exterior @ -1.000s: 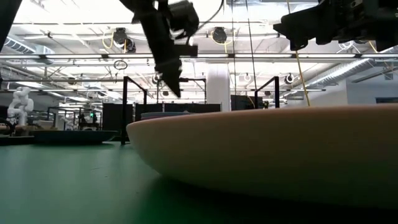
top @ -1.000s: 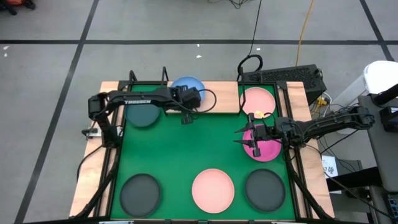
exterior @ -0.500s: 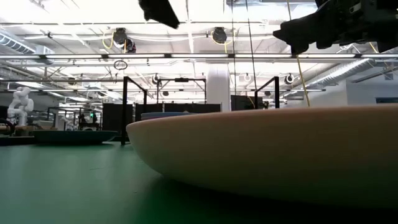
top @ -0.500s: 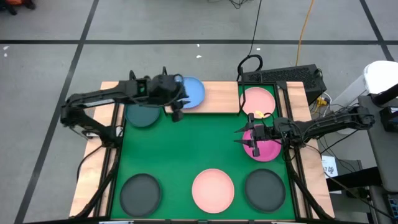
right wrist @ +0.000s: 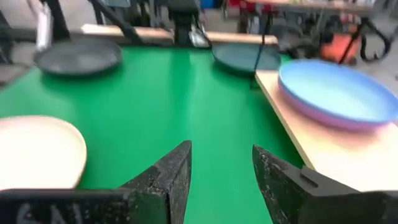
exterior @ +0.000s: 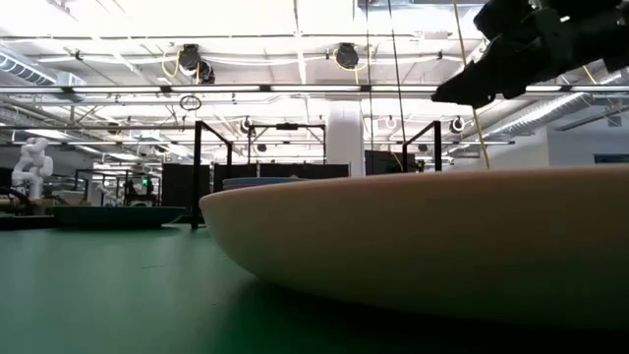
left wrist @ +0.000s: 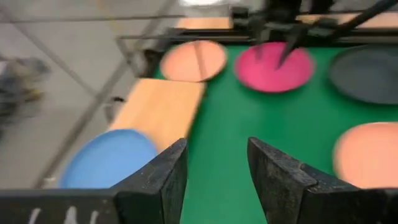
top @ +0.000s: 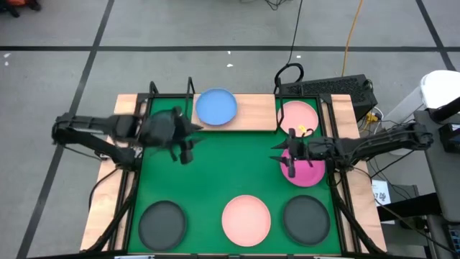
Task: Place and stack plates onto a shelf
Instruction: Stack the top light orange plate on top of the blue plate on the shelf
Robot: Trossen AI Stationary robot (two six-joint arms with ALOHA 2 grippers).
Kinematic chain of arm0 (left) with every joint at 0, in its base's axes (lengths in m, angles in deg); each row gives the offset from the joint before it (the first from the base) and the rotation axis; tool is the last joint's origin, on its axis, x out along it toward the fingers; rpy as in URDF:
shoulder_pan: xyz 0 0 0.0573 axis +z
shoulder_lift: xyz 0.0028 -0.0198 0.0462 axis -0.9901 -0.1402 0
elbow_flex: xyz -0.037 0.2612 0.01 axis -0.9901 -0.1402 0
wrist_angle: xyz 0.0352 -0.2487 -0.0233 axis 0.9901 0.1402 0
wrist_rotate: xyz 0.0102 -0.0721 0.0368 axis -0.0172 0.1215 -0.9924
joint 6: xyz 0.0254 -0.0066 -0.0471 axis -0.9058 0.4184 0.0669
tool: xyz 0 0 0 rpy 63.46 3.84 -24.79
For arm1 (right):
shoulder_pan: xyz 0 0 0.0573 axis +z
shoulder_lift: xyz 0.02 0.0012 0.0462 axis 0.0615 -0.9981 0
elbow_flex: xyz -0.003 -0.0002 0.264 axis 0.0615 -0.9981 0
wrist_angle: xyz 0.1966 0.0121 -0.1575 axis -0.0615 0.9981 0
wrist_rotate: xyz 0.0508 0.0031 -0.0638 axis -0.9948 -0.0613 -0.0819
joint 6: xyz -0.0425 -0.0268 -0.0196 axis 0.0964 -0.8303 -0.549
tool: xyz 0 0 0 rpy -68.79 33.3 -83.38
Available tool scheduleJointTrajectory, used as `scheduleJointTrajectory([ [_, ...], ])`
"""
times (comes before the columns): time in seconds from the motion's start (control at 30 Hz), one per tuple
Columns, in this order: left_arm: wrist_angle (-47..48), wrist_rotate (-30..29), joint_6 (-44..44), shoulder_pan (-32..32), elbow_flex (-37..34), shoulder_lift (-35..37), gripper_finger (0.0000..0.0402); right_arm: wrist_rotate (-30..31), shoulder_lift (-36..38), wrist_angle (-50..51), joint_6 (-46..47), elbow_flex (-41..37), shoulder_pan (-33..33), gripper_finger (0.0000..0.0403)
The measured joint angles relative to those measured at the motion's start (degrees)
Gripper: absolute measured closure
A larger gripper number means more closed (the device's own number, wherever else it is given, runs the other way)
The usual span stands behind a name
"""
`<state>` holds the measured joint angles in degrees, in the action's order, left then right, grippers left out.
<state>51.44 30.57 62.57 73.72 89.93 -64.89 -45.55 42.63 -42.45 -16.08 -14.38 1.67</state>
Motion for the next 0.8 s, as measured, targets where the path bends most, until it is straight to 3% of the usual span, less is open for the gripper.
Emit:
scheduleJointTrajectory([
  [0.07,-5.1,-6.4,2.0,-2.6,-6.8,2.9,0.0229,1.9,0.0,5.4,-0.2,2.5,0.0,0.0252],
  [0.13,-12.9,-9.0,7.2,-4.5,-13.5,5.6,0.0229,4.4,0.0,10.9,-0.7,4.7,-0.2,0.0252],
  [0.27,-33.5,-9.2,8.7,-7.3,-26.9,7.6,0.0229,8.5,0.0,22.2,-0.5,8.4,-2.2,0.0252],
  [0.43,-57.8,-9.2,4.8,-8.6,-39.3,6.3,0.0229,8.6,0.0,30.9,2.9,10.8,-6.8,0.0252],
  [0.6,-71.3,-9.2,3.7,-8.5,-46.5,5.5,0.0229,8.5,-0.6,33.2,3.1,10.8,-11.4,0.0252],
  [0.8,-77.5,-9.3,2.4,-7.8,-49.1,5.5,0.0229,8.7,-4.9,34.5,1.8,10.8,-17.8,0.0252],
])
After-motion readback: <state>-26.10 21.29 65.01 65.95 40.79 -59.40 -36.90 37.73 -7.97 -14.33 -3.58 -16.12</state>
